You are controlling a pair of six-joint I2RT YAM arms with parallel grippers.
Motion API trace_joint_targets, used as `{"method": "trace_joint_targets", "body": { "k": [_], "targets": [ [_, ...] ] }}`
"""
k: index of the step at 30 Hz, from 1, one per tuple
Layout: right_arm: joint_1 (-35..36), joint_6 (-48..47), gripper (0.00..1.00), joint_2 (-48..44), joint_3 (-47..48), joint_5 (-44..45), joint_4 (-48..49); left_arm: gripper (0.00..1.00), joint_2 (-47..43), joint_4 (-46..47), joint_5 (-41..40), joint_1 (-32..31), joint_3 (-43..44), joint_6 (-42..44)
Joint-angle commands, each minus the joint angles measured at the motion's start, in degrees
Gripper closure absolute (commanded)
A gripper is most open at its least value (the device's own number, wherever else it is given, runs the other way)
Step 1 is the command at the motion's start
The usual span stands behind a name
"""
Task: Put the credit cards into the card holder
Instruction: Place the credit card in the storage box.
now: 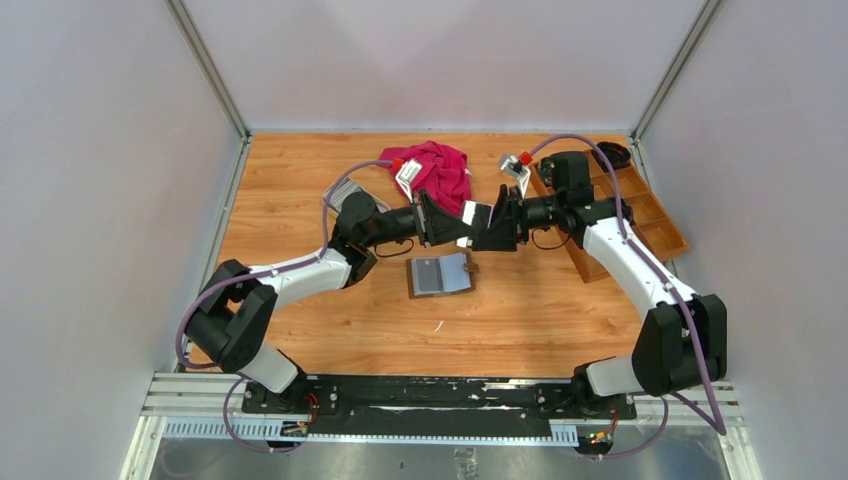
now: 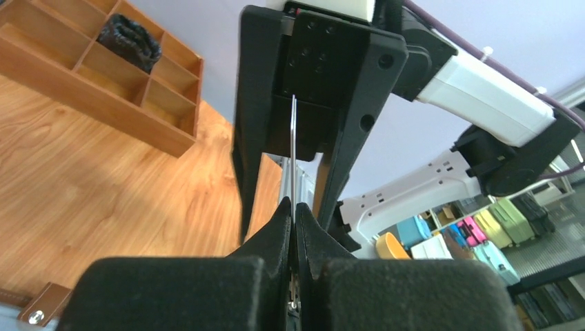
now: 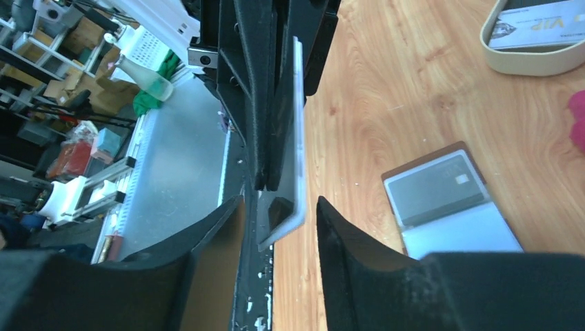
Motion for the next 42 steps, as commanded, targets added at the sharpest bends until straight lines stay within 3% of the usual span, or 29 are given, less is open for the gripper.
{"method": "trace_joint_targets", "body": {
  "k": [1,10,36,42],
  "targets": [
    [-2.0,-3.5,0.50,-2.0,-0.2,-6.3,0.2,1.00,-2.8,4.4,4.3,0.2,-0.3,-0.4],
    [-6.1,0.1,0.50,-1.9,1.9,-12.9,0.5,1.00,-4.5,-0.7,9.1,0.6,-0.8,4.5],
    [-5.6,0.0,0.53,-3.2,2.0,-14.6,0.4,1.00,-3.3,-1.2,8.7,0.7,0.1,3.6],
    [-5.4,1.3,0.64,-2.4,1.9,-11.2,0.5,1.00,-3.2,-1.2,9.2,0.7,0.2,3.3]
  ]
}}
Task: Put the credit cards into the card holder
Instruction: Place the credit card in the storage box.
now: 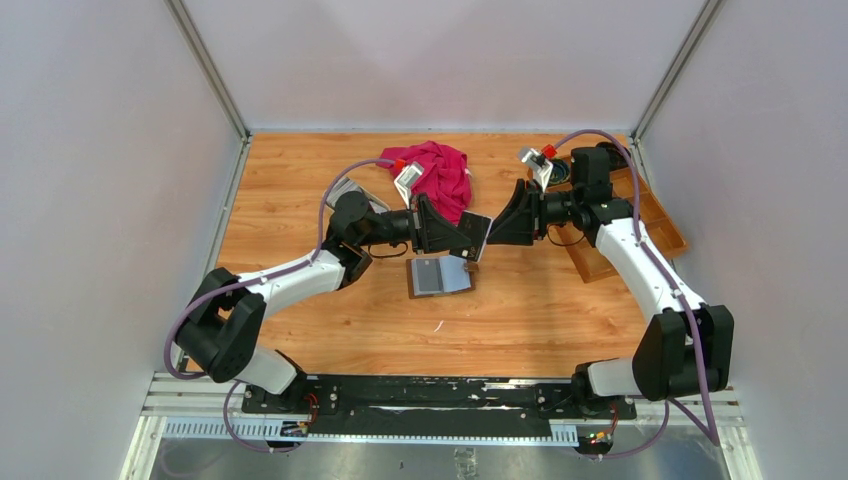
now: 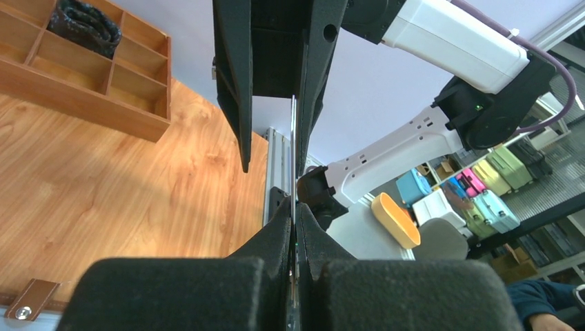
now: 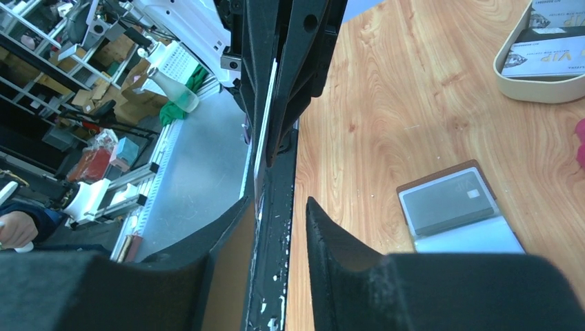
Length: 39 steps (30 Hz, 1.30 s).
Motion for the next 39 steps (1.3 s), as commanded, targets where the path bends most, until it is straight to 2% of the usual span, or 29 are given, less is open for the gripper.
{"method": "trace_joint_targets", "body": {
  "k": [1,9,15,29,39],
  "targets": [
    [0.0,1.3,0.66,-0.3,1.4,-1.1,0.4,1.00,0.4,0.4,1.3,0.3,0.5,0.1],
    [0.0,4.3,0.78,0.8,0.7,0.5,2.3,1.00,0.3,2.5,2.3,0.3,0.7,-1.4],
    [0.0,7.2,0.79,1.1,0.1,0.7,4.7,1.00,1.8,9.6,3.3,0.3,0.6,-6.3],
    [0.0,15.0,0.79,1.3,-0.8,3.3,10.6,1.00,3.4,4.6,5.9,-1.3,2.0,-3.2],
    [0.0,16.7,0.83,2.8,-1.8,5.2,11.5,1.00,2.5,-4.4,6.8,-1.5,3.9,3.0]
  ]
}}
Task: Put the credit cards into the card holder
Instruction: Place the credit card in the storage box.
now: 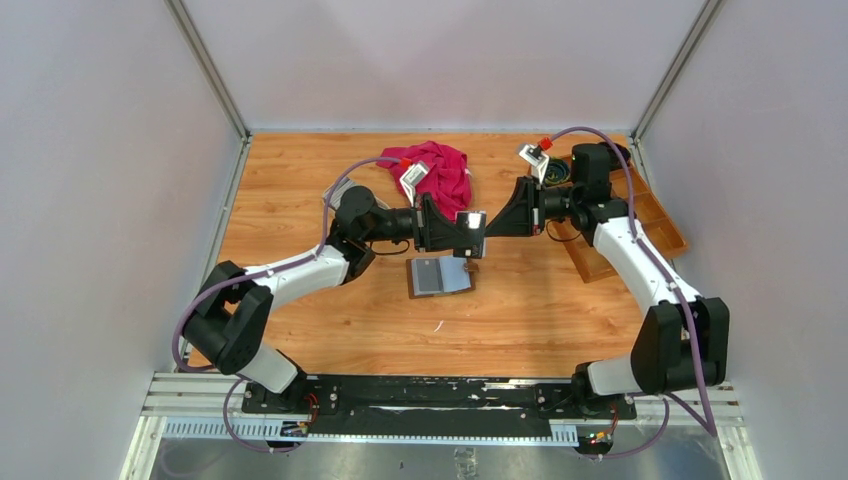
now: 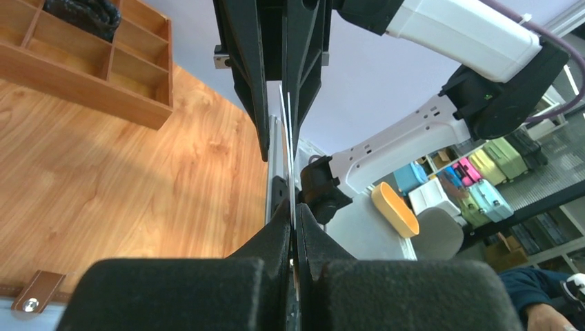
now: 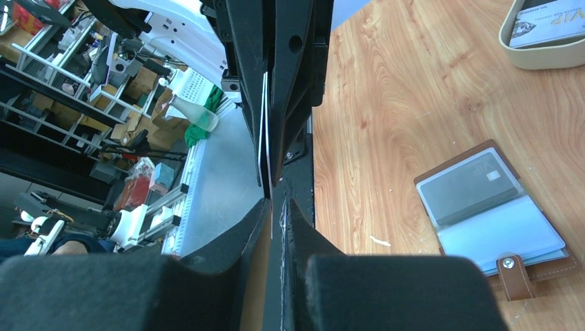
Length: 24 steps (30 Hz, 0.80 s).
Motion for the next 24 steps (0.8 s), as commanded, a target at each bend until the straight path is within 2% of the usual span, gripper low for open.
{"method": "trace_joint_targets", "body": {
  "k": [1,9,24],
  "targets": [
    [0.0,1.1,0.84,1.7,-0.8,3.7,2.4,1.00,-0.2,-3.5,4.0,-2.0,2.2,3.3],
    [0.3,1.8,0.88,2.9,-1.0,4.6,2.0,1.00,-0.9,-3.5,5.6,-2.0,3.1,3.9],
    [1.3,-0.1,0.87,1.2,-0.6,2.8,2.0,1.00,2.1,-6.9,6.1,-2.3,4.3,3.5]
  ]
}}
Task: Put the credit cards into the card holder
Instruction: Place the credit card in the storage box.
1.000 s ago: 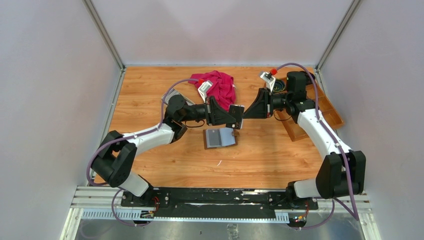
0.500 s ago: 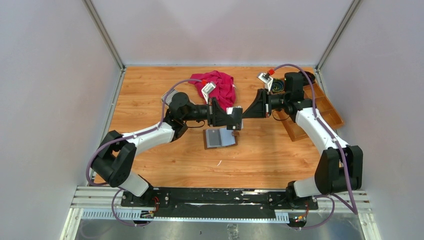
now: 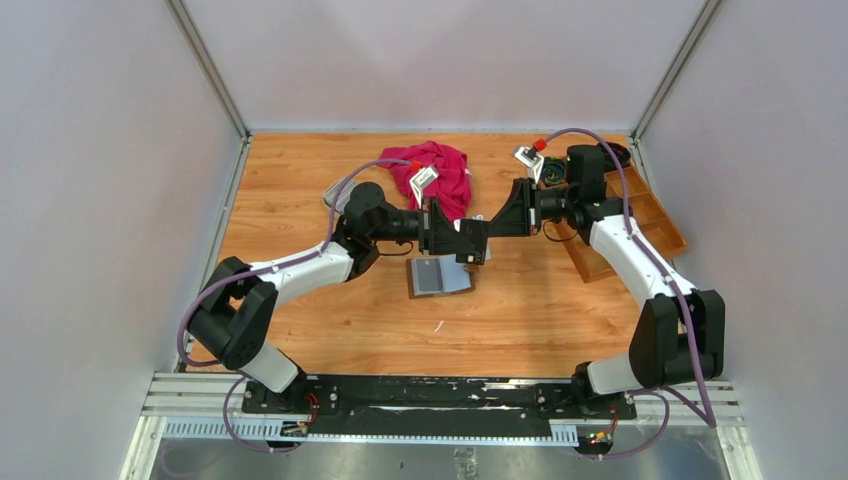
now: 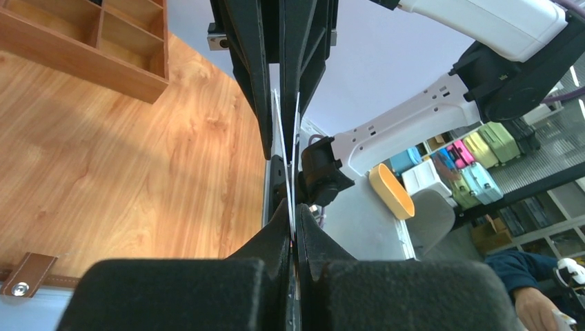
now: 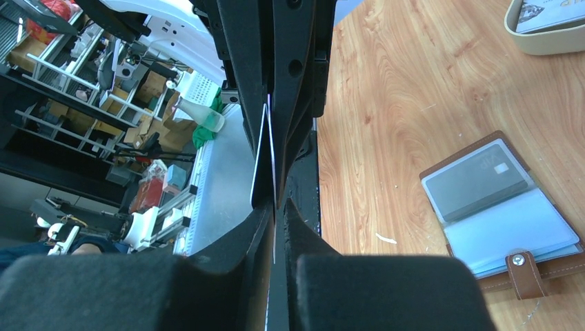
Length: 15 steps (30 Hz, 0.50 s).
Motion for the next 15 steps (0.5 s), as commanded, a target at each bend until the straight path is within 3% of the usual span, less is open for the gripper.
{"method": "trace_joint_targets", "body": {
  "k": [1,8,15],
  "targets": [
    [0.8,-1.6,0.86,-0.8,-0.4,1.6,2.0,1.00,0.6,-0.5,3.7,-1.8,2.2,0.4],
    [-0.2,-1.6,0.83,-1.0,0.3,1.0,2.0,1.00,-0.2,-2.1,3.1,-1.6,1.8,1.4],
    [-6.6,-4.0,0.68,-4.1,1.0,1.0,-0.2,1.00,-0.8,-3.0,2.8,-0.2,-1.1,2.6]
  ]
}}
